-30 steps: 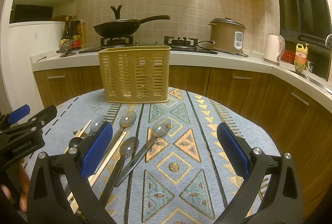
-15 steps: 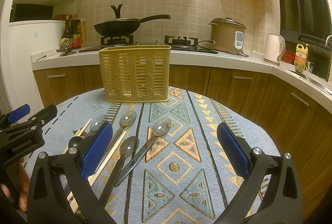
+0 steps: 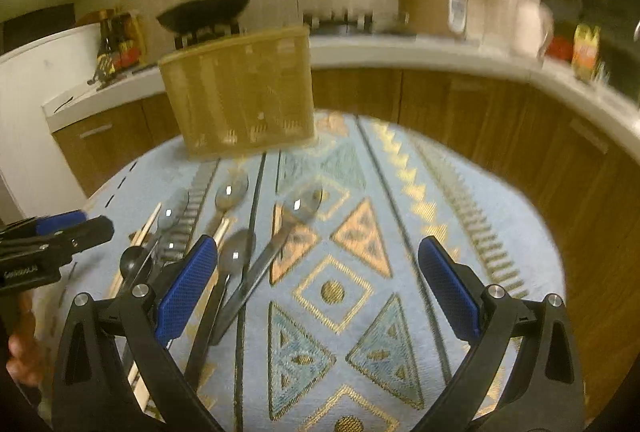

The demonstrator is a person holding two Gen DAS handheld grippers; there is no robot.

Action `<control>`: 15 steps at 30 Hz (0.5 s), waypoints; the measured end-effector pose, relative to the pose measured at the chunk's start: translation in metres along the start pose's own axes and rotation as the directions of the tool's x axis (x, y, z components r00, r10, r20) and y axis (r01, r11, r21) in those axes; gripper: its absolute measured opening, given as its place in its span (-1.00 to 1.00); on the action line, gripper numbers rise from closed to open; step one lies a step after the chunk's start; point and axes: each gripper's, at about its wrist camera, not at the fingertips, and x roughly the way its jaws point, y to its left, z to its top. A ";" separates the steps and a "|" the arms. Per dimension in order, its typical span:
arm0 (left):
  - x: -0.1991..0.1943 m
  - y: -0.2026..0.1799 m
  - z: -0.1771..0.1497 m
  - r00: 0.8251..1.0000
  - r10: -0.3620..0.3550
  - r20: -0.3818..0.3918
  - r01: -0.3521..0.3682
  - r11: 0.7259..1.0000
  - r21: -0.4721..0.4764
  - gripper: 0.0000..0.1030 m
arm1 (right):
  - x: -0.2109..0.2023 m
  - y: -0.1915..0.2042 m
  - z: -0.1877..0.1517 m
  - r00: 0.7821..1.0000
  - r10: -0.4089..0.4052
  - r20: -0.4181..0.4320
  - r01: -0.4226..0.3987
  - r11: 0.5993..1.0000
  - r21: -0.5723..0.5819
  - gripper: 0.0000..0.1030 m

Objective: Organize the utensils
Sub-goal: 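Lower both grippers and close each on a clear plastic spoon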

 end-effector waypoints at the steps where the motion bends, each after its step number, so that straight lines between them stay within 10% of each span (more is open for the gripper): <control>1: 0.005 -0.001 0.006 0.999 -0.027 -0.035 0.028 0.999 0.017 0.29 | 0.006 -0.006 0.005 0.998 0.031 -0.053 -0.030 0.999 0.022 0.84; 15: 0.098 0.005 0.069 0.906 -0.176 -0.384 0.162 0.984 -0.069 0.09 | 0.079 -0.045 0.070 0.901 0.187 -0.391 -0.106 0.970 0.221 0.34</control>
